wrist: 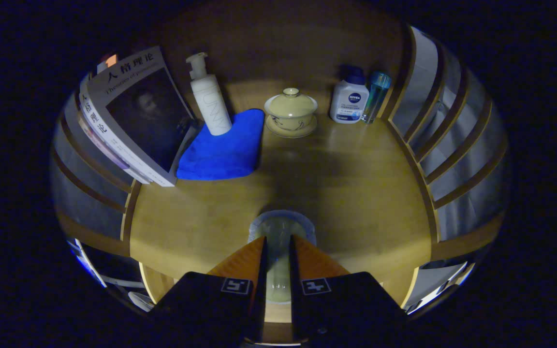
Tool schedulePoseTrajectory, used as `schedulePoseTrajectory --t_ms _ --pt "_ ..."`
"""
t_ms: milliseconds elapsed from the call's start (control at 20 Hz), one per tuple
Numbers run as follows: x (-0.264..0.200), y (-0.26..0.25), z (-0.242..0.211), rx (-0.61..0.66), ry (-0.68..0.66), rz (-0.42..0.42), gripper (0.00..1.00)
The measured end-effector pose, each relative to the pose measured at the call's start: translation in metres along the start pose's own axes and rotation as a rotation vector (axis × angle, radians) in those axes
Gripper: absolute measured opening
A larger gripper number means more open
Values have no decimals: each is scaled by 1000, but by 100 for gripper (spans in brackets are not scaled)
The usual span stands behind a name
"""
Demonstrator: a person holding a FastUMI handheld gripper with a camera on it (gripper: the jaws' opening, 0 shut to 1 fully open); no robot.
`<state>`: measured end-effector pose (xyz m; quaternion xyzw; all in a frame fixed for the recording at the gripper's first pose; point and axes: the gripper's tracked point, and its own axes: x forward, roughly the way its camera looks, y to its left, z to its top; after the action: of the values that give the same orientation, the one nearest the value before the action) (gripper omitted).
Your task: Pull open the drawer, take out the items inside it, and place them on the countertop above the cabinet.
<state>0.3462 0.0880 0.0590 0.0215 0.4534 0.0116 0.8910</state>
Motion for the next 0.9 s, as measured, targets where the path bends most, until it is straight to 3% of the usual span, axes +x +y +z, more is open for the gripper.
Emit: schedulePoseTrajectory --t_ms 50,250,650,900 --pt "1 1 -5 2 -6 7 26" --pt "-5 -6 0 28 -60 -5 67" --pt "-55 -6 -18 -26 -217 2 64" --pt "-107 0 -47 -70 -405 27 64"
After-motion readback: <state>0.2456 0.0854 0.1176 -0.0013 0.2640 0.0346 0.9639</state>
